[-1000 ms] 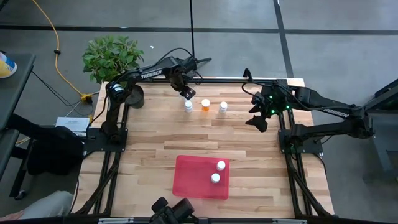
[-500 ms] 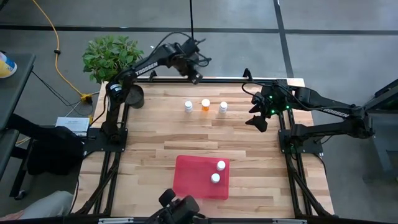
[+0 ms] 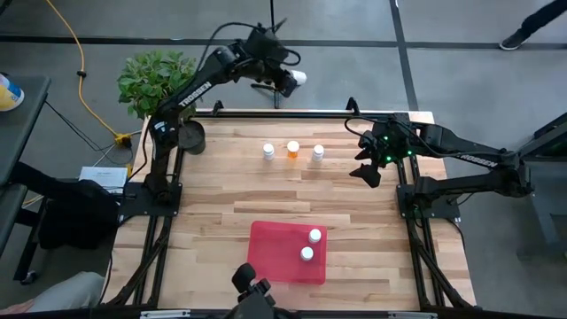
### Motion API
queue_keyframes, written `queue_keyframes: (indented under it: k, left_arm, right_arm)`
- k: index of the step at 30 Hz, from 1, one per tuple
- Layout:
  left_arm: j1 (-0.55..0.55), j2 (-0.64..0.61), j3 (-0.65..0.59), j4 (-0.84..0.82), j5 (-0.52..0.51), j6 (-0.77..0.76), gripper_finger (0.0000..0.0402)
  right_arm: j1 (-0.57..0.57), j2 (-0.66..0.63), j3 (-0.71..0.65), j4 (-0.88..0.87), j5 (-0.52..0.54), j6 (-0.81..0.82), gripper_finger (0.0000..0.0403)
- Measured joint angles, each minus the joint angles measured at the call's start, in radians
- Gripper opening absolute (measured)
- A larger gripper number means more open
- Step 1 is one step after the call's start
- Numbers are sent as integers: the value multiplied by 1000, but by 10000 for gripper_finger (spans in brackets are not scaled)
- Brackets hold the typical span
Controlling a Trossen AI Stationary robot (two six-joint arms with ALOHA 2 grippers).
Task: Pick and place pill bottles into a basket
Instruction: Put the white pill bottle into the red bin
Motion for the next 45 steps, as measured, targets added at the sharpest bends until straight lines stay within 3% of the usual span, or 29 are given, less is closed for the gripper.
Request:
queue_keyframes:
  k: [16, 32, 39, 45]
  left_arm:
    - [0, -154, -3, 186, 65, 1, 187]
    - [-29, -287, -3, 337, 426, 2, 187]
    - [-121, -324, -3, 411, 636, -1, 187]
    - [-233, -361, -3, 412, 693, 0, 187]
  right_arm:
    - [-1, 0, 0, 0, 3, 0, 323]
    - [-1, 0, 0, 0, -3, 0, 323]
    - [-1, 0, 0, -1, -4, -16, 323]
    - [-1, 0, 0, 0, -5, 4, 323]
